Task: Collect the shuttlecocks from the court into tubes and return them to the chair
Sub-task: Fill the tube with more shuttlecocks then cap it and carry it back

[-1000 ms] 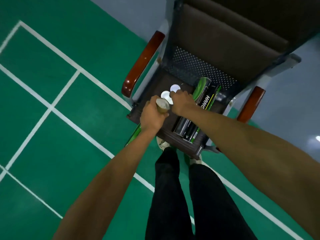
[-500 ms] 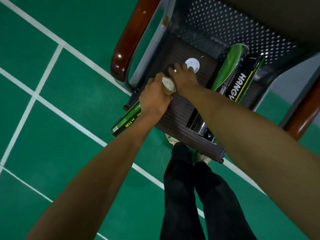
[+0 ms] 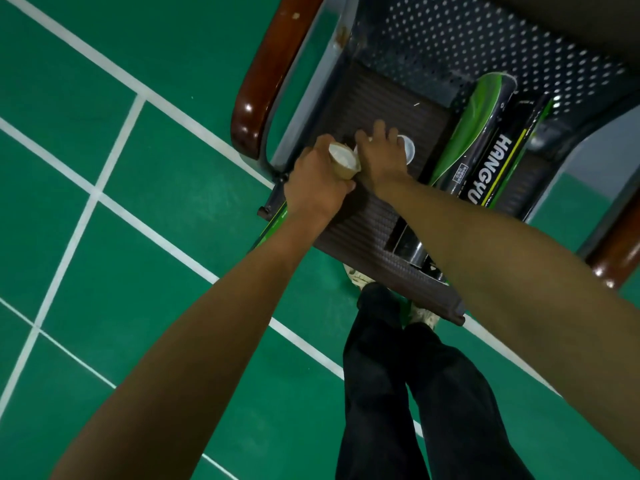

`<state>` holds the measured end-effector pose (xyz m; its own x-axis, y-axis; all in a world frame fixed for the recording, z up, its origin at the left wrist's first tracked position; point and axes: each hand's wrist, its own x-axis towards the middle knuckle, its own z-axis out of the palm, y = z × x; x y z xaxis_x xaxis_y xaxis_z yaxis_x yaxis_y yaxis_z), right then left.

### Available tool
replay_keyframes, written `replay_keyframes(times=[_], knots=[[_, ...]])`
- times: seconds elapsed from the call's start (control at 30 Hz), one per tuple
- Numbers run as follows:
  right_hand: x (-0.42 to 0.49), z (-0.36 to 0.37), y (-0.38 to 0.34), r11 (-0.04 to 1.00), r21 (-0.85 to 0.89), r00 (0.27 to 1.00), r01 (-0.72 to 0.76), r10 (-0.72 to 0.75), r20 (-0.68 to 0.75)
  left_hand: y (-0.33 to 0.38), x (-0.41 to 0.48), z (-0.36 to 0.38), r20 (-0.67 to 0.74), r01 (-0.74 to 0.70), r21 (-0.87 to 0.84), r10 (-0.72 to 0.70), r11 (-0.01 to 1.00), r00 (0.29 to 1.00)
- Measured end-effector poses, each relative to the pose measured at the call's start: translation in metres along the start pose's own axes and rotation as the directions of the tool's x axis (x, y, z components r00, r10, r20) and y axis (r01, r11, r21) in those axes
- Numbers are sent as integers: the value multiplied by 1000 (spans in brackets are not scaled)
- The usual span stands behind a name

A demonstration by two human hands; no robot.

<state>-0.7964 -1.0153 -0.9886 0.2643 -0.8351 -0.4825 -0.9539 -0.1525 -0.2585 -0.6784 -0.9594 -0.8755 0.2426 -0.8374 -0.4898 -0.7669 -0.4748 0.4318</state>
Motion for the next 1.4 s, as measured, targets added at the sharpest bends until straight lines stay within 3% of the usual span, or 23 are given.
replay_keyframes(times=[0.03, 0.1, 0.17, 0.2, 0.3, 0.4, 0.5, 0.73, 0.8, 0.9, 1.0, 1.1, 1.17, 1.23, 1.4], knots=[[-6, -9, -2, 980, 180, 994, -85, 95, -45, 4, -2, -4, -11, -3, -5, 3, 1000, 1000], [-16, -39, -7, 760, 607, 948, -232, 315, -32, 15, -8, -17, -43, -2, -27, 1, 1000, 999], [-30, -76, -10, 498, 844, 926, -199, 379, -6, 30, -14, -34, -70, -6, -41, 3, 999, 998], [-41, -97, -11, 438, 888, 936, -139, 352, -27, 39, -18, -44, -81, -21, -52, 17, 998, 997], [-78, -156, -18, 440, 896, 962, 64, 210, -173, 75, -34, -77, -150, -96, -102, 80, 990, 985], [-112, -218, -25, 597, 765, 933, 242, 74, -353, 120, -59, -114, -259, -196, -121, 160, 973, 952], [-142, -284, -31, 676, 647, 895, 353, -41, -445, 168, -86, -156, -335, -252, -90, 209, 964, 919], [-238, -441, -25, 685, 511, 807, 519, -195, -557, 275, -171, -258, -403, -427, -46, 375, 903, 835], [-264, -476, -20, 611, 578, 808, 541, -188, -558, 300, -196, -278, -432, -456, -45, 395, 889, 811], [-297, -522, -14, 394, 751, 832, 530, -69, -550, 337, -233, -301, -481, -496, -30, 422, 868, 769], [-327, -564, -10, 231, 817, 839, 528, 11, -545, 369, -262, -317, -533, -561, -14, 468, 828, 705], [-353, -596, -4, -80, 894, 894, 441, 126, -430, 397, -285, -329, -581, -638, 8, 523, 770, 624], [-373, -609, -1, -219, 918, 943, 330, 114, -312, 415, -297, -332, -605, -677, -5, 537, 736, 588], [-391, -620, 2, -225, 948, 974, 226, 72, -215, 429, -305, -331, -614, -687, -24, 531, 727, 584], [-421, -634, 30, -70, 995, 997, 73, 12, -72, 443, -321, -322, -609, -673, -7, 530, 740, 590]])
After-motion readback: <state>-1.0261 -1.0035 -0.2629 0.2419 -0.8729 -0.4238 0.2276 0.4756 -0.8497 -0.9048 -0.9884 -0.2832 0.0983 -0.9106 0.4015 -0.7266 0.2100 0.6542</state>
